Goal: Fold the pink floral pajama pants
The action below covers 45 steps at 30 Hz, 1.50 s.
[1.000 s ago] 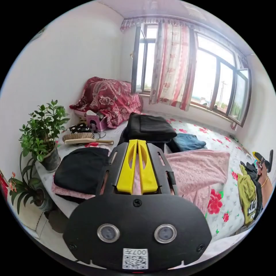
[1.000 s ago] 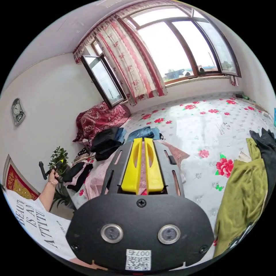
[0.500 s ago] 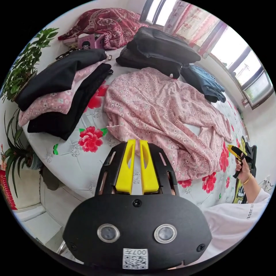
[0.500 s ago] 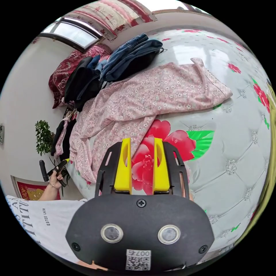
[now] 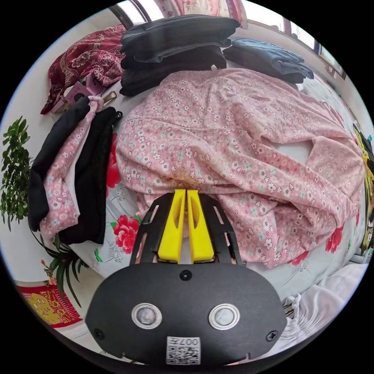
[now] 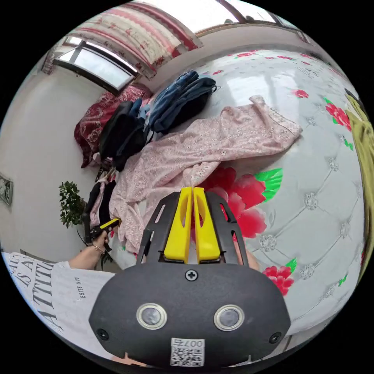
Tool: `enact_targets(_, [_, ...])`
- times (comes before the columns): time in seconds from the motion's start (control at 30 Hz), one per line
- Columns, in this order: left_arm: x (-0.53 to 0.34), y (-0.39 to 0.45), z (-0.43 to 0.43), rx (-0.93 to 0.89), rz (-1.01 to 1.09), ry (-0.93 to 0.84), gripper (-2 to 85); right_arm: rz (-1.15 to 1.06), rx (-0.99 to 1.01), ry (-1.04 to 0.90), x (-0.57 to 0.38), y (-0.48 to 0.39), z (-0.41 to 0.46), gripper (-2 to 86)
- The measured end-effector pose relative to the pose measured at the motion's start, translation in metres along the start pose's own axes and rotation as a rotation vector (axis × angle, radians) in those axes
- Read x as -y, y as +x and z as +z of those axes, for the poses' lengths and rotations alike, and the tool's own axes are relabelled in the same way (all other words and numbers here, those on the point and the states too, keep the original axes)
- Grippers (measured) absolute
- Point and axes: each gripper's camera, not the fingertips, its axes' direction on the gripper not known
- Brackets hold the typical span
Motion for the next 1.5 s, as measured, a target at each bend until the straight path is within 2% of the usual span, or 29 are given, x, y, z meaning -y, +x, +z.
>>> enact_targets(0.13, [0.0,0.008,-0.007,0.024,0.071,-0.06,-0.9,0.025,-0.072,0.224,-0.047,-0.016,-0.12,-0.2])
enact_targets(0.3, [-0.021,0.035,-0.025,0.018,0.198,-0.092,-1.0,-0.124,-0.169,0.298,-0.048,-0.081,-0.19,0.0])
enact_targets(0.37, [-0.029,0.037,-0.03,0.028,0.183,-0.102,-1.0,-0.186,-0.239,0.237,-0.024,-0.101,-0.182,0.2])
enact_targets(0.5, [-0.044,0.015,-0.05,-0.031,0.04,-0.043,-1.0,-0.254,-0.375,0.075,0.046,-0.103,-0.106,1.7])
enact_targets(0.53, [-0.046,0.01,-0.054,-0.044,0.018,-0.03,-1.0,-0.241,-0.404,-0.03,0.061,-0.095,-0.077,2.2])
enact_targets(0.63, [-0.061,-0.02,-0.075,-0.072,-0.108,0.019,-1.0,-0.197,-0.466,-0.137,0.065,-0.069,-0.038,3.0])
enact_targets(0.8, [-0.103,-0.077,-0.082,-0.222,-0.343,0.043,-0.9,-0.051,-0.499,-0.049,0.019,-0.001,-0.057,4.3])
enact_targets(0.93, [-0.114,-0.099,-0.071,-0.305,-0.467,0.03,-0.9,0.043,-0.548,-0.113,-0.005,0.055,-0.062,5.9])
enact_targets(1.07, [-0.104,-0.102,-0.059,-0.407,-0.541,0.002,-0.9,-0.059,-0.543,-0.175,0.0,0.049,-0.035,7.2])
enact_targets(1.2, [-0.095,-0.101,-0.056,-0.402,-0.58,-0.038,-0.9,-0.133,-0.617,-0.332,0.008,0.043,0.013,4.8])
enact_targets(1.3, [-0.097,-0.107,-0.06,-0.394,-0.575,-0.047,-0.8,-0.031,-0.543,-0.347,0.023,0.057,-0.01,1.9])
enact_targets(1.33, [-0.099,-0.108,-0.062,-0.391,-0.573,-0.044,-0.7,0.002,-0.501,-0.305,0.026,0.062,-0.033,1.3])
enact_targets(1.4, [-0.109,-0.116,-0.066,-0.376,-0.568,-0.036,-0.3,0.056,-0.539,-0.17,0.025,0.07,-0.082,0.8])
enact_targets(1.43, [-0.112,-0.119,-0.066,-0.374,-0.568,-0.035,0.0,0.109,-0.484,-0.128,0.023,0.082,-0.113,0.7])
enact_targets(1.5, [-0.124,-0.128,-0.063,-0.383,-0.577,-0.032,1.8,0.201,-0.445,-0.1,0.017,0.103,-0.147,0.9])
